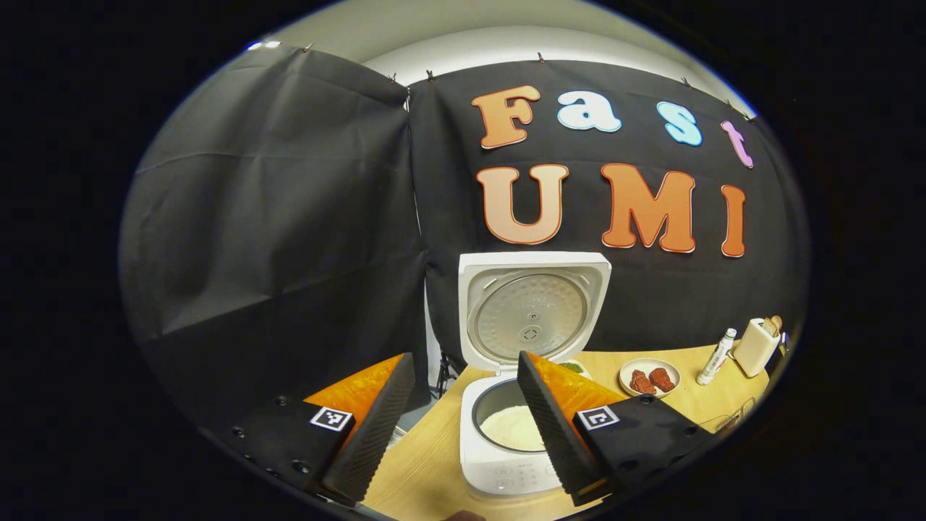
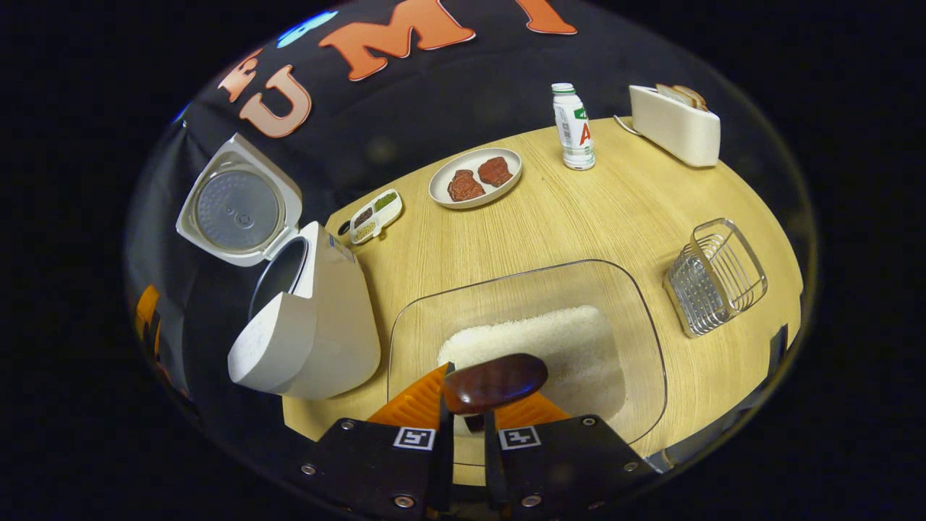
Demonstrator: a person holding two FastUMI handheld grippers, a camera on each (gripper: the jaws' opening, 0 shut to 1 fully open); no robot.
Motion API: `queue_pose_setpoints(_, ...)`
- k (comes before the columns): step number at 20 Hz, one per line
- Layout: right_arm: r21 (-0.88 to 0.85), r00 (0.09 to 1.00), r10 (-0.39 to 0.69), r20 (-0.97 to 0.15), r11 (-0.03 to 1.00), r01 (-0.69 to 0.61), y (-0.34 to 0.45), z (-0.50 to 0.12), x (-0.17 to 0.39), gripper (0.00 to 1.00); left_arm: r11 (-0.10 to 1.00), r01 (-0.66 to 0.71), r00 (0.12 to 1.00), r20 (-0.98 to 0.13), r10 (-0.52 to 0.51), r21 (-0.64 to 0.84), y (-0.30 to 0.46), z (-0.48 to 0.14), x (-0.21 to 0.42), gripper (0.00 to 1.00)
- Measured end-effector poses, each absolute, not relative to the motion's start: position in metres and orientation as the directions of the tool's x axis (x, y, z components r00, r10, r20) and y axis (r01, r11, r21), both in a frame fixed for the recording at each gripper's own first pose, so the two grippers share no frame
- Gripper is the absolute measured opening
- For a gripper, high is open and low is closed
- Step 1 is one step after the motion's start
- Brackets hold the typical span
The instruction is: Close the left gripper, press the button to open the rice cooker; take a wooden spoon from the chopstick holder with the right hand, scoop a spoonful of rice and pour it into the rice cooker, then put the wooden spoon back into the chopstick holder.
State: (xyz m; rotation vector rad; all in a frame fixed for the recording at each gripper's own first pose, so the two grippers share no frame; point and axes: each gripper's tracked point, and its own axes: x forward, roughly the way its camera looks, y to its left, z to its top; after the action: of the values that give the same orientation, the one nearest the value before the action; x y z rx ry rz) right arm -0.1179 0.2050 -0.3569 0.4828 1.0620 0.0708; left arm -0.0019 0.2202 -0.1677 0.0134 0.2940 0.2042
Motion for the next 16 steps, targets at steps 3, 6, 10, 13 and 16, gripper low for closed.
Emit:
queue_pose_setpoints(3, 0.446, 0.510, 0.292, -0.809, 0.870, 0.210, 0.203, -0.362, -0.111, 0.18, 0.980, -0.191, 0.939, -0.280, 0.198, 0.054, 0.218, -0.164, 0.000, 0.96)
queue_pose_setpoints(6, 0.485, 0.525, 0.304, -0.795, 0.839, 0.248, 0.206, -0.364, -0.107, 0.18, 0.981, -0.183, 0.942, -0.274, 0.195, 0.071, 0.216, -0.162, 0.002, 0.96)
queue_pose_setpoints(10, 0.561, 0.525, 0.357, -0.773, 0.771, 0.302, 0.213, -0.369, -0.109, 0.18, 0.980, -0.178, 0.941, -0.277, 0.195, 0.085, 0.216, -0.162, 0.004, 0.97)
queue_pose_setpoints(13, 0.614, 0.523, 0.394, -0.756, 0.703, 0.358, 0.214, -0.374, -0.110, 0.18, 0.981, -0.174, 0.940, -0.283, 0.192, 0.088, 0.215, -0.163, 0.005, 0.97)
queue_pose_setpoints(16, 0.651, 0.525, 0.418, -0.741, 0.641, 0.407, 0.211, -0.378, -0.112, 0.18, 0.981, -0.168, 0.939, -0.288, 0.188, 0.093, 0.212, -0.164, 0.005, 0.96)
